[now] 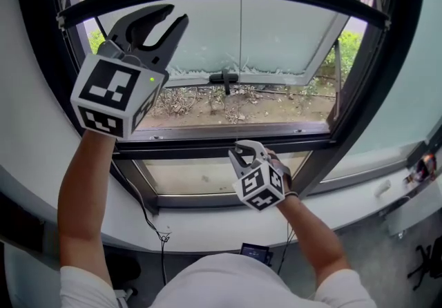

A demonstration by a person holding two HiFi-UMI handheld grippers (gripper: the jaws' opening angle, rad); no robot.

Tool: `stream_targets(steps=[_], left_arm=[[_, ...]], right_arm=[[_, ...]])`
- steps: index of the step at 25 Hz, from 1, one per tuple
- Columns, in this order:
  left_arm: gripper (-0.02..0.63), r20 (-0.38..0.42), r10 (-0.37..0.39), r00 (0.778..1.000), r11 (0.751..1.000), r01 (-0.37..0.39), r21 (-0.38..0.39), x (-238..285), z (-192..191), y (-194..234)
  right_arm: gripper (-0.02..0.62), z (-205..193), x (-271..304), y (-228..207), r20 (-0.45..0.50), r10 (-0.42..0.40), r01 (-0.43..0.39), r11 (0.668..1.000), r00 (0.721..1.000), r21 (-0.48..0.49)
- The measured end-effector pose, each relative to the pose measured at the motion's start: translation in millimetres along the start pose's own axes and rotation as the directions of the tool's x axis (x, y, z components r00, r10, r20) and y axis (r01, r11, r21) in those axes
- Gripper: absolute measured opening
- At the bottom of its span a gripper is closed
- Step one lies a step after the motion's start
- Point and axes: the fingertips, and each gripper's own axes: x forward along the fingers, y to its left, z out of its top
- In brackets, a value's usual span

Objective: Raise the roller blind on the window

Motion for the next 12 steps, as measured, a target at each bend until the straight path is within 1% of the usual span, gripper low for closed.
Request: stream_targets(steps=[4, 7, 12], left_arm=[[0.109, 0.019, 0.018, 1.0, 0.998, -0.017, -0.061, -11, -7, -4], [0.109, 0.029, 0.013, 1.0, 0.997, -0.011, -0.083, -20, -10, -15], [0.109, 0.051, 0.012, 0.999, 0.988, -0.004, -0.152, -36, -18, -33]], right_arm=[[0.074, -1, -1, -1, -0.002, -0.006, 0.006, 1.0, 1.0, 0.017], [0.074, -2, -1, -2, -0.004, -0.008, 0.008, 1.0, 1.0, 0.02], [0.074, -3, -3, -4, 0.004, -0.03, 0.03, 0.999, 1.0, 0.028]])
